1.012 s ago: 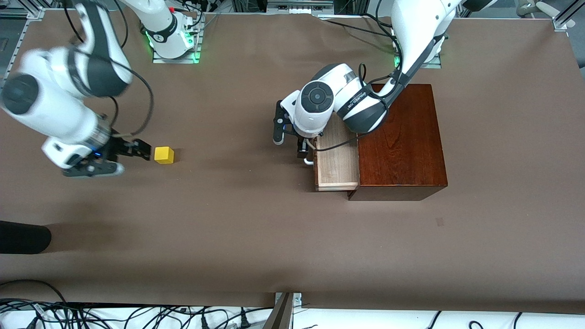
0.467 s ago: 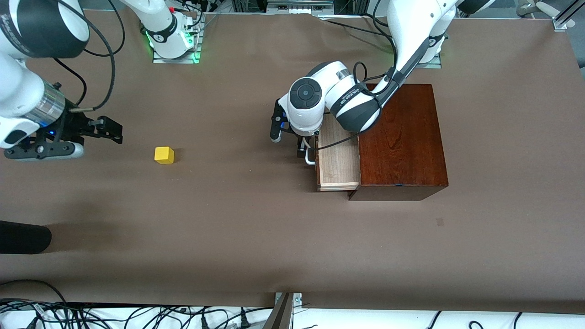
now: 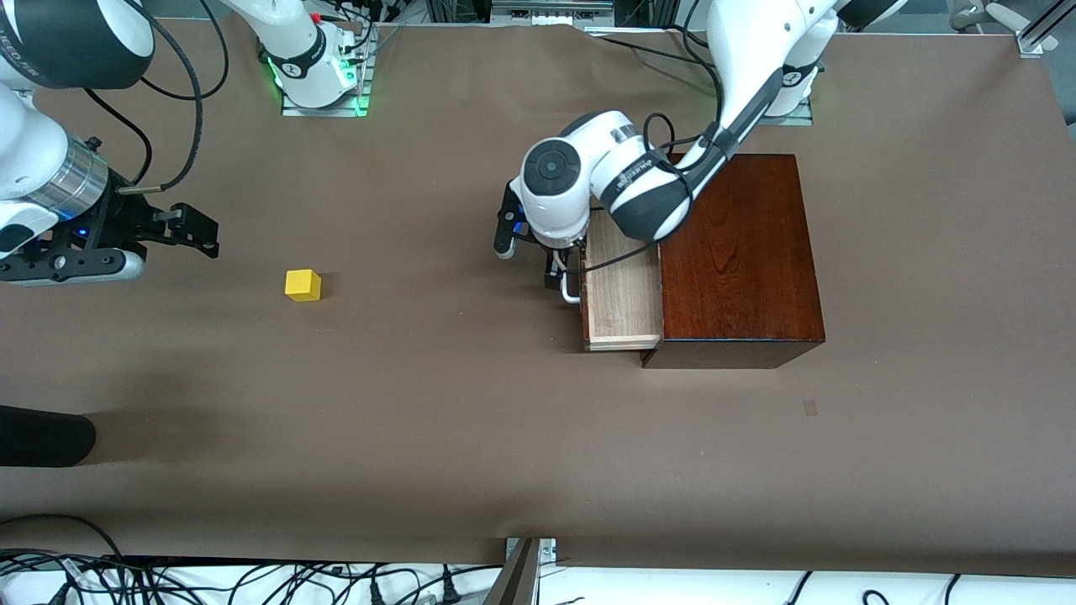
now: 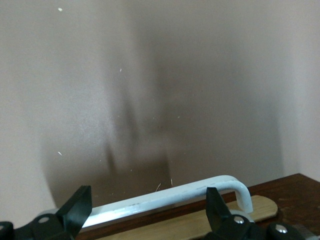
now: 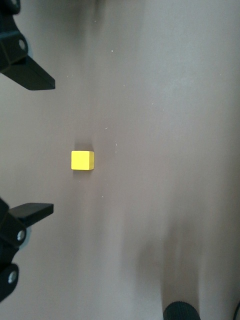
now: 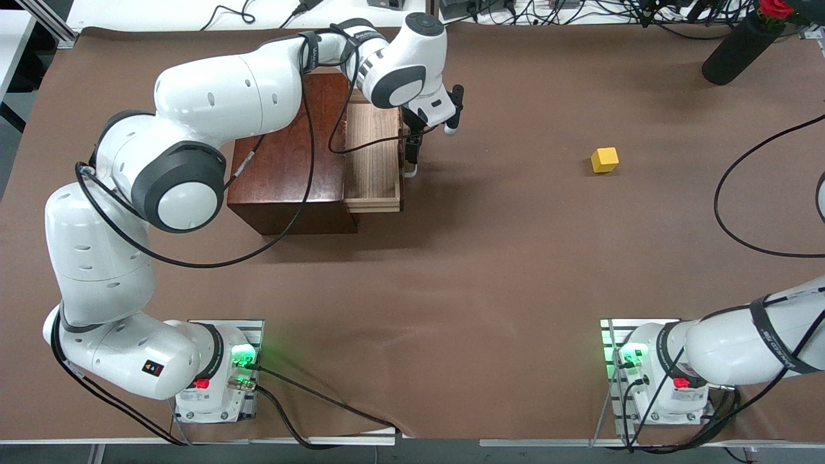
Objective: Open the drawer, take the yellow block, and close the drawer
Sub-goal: 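Push the drawer shut with the left gripper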
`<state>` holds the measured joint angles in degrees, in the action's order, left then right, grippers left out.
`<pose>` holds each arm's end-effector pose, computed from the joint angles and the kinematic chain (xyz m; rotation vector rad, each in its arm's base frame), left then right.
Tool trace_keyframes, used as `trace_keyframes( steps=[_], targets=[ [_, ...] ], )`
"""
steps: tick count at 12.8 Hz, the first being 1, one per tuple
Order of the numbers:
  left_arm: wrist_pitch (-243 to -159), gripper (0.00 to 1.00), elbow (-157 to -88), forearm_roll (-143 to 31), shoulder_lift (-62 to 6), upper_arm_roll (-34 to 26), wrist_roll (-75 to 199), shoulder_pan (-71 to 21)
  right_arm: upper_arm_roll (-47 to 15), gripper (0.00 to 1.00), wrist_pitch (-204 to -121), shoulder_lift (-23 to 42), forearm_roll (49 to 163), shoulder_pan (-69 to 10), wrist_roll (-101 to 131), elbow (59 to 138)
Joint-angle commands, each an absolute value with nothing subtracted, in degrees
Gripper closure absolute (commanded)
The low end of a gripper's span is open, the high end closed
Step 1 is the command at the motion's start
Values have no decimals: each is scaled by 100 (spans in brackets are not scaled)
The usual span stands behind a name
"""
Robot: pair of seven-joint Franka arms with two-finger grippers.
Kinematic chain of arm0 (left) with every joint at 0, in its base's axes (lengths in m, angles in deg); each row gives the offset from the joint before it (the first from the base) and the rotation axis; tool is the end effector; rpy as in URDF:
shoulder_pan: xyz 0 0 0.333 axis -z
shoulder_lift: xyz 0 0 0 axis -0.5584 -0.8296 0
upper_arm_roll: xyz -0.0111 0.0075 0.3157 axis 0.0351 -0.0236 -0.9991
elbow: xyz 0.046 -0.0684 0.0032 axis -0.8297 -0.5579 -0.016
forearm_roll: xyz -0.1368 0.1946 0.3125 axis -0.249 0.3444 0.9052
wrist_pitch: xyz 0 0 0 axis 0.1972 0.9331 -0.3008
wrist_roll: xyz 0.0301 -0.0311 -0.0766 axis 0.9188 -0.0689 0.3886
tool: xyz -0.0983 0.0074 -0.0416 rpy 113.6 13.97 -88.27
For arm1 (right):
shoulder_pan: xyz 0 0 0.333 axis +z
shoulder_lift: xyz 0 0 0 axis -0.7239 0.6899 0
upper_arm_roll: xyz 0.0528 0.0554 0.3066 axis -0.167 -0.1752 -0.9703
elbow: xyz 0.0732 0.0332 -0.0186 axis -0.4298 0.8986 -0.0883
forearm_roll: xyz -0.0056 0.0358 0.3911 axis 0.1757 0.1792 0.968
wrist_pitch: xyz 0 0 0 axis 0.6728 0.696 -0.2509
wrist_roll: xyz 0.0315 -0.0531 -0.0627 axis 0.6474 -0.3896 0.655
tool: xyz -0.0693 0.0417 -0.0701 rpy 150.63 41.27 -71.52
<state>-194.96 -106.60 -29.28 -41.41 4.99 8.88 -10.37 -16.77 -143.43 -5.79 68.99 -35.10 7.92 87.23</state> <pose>0.5008 -0.4873 0.3028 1.9897 -2.4118 -0.2054 0.6010 0.0733 0.5692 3.1274 0.1313 0.0048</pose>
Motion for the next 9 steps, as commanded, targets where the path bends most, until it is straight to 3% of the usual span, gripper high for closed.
trace_keyframes(
  steps=[1, 9],
  targets=[
    [-18363, 0, -10981, -2585, -4022, 298, 987, -1092, -1736, 0, -14206, -628, 6891, -3531, 770, 8663],
    [-17915, 0, -11157, -2462, -4031, 342, 1154, -942, -1701, 0, -14109, -645, 6899, -3539, 805, 8522]
  ],
)
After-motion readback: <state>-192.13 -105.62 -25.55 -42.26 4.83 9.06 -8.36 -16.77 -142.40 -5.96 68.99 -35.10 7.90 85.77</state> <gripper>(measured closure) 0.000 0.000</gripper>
